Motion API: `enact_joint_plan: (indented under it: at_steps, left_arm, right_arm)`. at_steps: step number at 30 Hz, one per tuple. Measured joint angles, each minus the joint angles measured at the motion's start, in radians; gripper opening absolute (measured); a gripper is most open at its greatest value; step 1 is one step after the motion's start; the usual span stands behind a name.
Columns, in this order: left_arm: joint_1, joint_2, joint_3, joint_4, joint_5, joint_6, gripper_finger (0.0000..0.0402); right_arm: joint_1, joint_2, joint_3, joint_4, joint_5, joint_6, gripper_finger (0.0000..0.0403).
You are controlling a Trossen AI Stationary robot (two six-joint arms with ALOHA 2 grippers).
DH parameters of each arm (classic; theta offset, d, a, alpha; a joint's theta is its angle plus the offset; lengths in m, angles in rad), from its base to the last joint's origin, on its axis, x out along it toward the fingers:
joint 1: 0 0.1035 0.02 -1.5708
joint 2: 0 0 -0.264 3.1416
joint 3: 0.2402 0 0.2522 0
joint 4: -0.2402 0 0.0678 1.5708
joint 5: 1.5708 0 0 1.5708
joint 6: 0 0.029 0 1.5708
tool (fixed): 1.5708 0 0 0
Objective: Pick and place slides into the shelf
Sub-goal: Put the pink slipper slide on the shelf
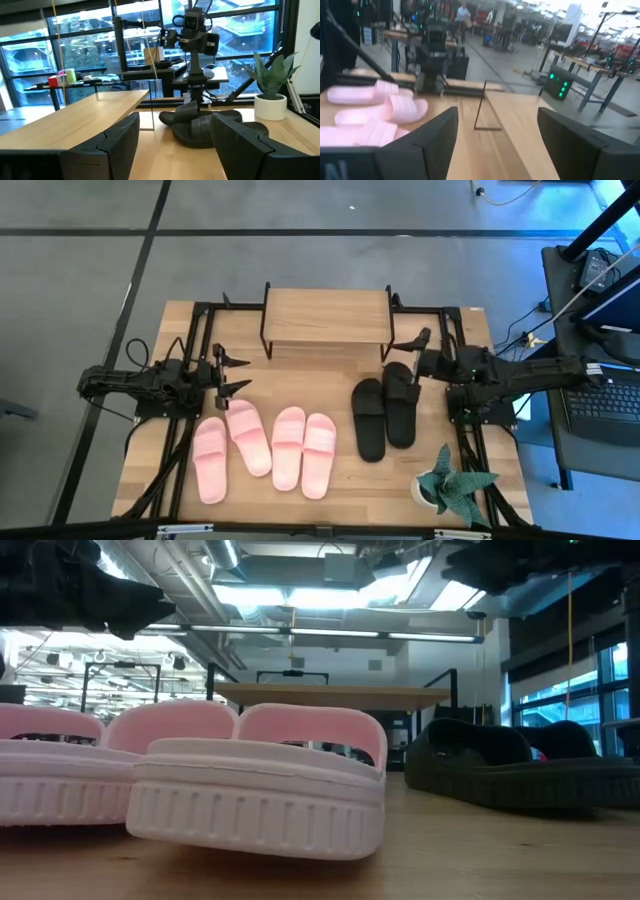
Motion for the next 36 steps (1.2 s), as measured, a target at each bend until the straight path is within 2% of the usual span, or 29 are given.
enact_joint_plan:
  at_steps: [12,17,20,25,28,32,36]
  left_arm:
    - [0.000,0.000,0.000,-0.012,0.034,-0.031,0.0235]
    - [0.000,0.000,0.000,-0.030,0.023,-0.031,0.0235]
    - [0.000,0.000,0.000,-0.031,0.023,-0.031,0.0235]
    - [0.000,0.000,0.000,-0.038,0.023,-0.031,0.0235]
    - [0.000,0.000,0.000,-0.039,0.020,-0.031,0.0235]
    - [0.000,0.000,0.000,-0.040,-0.034,-0.030,0.0235]
    - [0.000,0.000,0.000,-0.043,-0.086,-0.030,0.0235]
  right_arm:
    - [0.001,0.136,0.005,-0.038,0.000,0.000,0.0273]
    - [0.030,0.197,0.094,-0.240,0.038,0.003,0.0273]
    - [0.057,0.249,0.186,-0.378,0.076,0.003,0.0273]
    - [0.096,0.323,0.338,-0.609,0.080,0.034,0.0273]
    - [0.122,0.363,0.410,-0.777,0.102,0.105,0.0273]
    - [0.168,0.423,0.483,-1.027,0.193,0.273,0.0273]
    - [0.215,0.477,0.503,-1.168,0.197,0.428,0.0273]
